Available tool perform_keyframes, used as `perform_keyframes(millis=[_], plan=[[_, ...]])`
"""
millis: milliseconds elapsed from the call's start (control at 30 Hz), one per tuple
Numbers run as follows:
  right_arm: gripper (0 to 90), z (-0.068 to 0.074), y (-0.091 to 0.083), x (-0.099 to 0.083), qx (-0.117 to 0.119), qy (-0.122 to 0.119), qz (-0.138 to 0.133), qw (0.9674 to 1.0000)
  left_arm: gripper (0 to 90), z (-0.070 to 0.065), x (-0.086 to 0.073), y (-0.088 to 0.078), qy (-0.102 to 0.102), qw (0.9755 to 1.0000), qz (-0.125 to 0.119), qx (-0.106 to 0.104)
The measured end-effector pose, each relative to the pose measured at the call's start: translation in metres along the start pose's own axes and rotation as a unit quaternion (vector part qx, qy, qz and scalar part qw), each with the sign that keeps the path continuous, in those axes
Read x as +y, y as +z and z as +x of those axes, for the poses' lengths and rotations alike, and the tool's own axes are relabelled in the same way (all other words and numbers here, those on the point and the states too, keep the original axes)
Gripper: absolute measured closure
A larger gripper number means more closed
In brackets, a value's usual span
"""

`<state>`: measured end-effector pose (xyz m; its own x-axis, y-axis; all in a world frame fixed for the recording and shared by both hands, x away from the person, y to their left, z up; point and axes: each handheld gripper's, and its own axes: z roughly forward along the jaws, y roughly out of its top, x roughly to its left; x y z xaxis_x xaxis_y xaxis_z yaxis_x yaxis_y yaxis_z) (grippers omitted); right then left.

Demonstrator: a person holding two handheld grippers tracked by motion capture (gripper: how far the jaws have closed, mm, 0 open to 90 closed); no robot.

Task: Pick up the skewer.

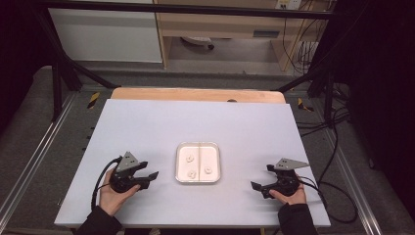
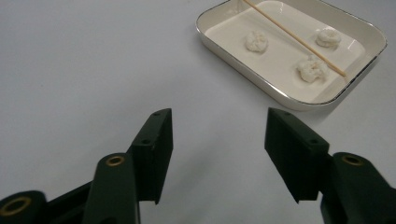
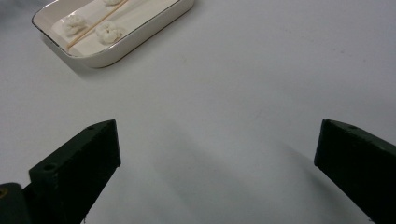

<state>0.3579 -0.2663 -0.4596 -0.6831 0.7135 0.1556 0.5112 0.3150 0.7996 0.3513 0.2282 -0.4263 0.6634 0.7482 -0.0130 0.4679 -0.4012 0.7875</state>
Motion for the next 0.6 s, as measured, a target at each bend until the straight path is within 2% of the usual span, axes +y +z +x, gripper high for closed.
perform_keyframes(millis=[300,600], plan=[[1.0,0.000,0.000,0.000,0.000,0.000,0.001,1.0000,62.1,-0.013,0.017,0.009,0.004,0.9999,-0.002,-0.012],[1.0,0.000,0.000,0.000,-0.002,-0.001,0.002,1.0000,78.1,-0.034,0.035,0.027,0.012,0.9994,0.003,-0.032]])
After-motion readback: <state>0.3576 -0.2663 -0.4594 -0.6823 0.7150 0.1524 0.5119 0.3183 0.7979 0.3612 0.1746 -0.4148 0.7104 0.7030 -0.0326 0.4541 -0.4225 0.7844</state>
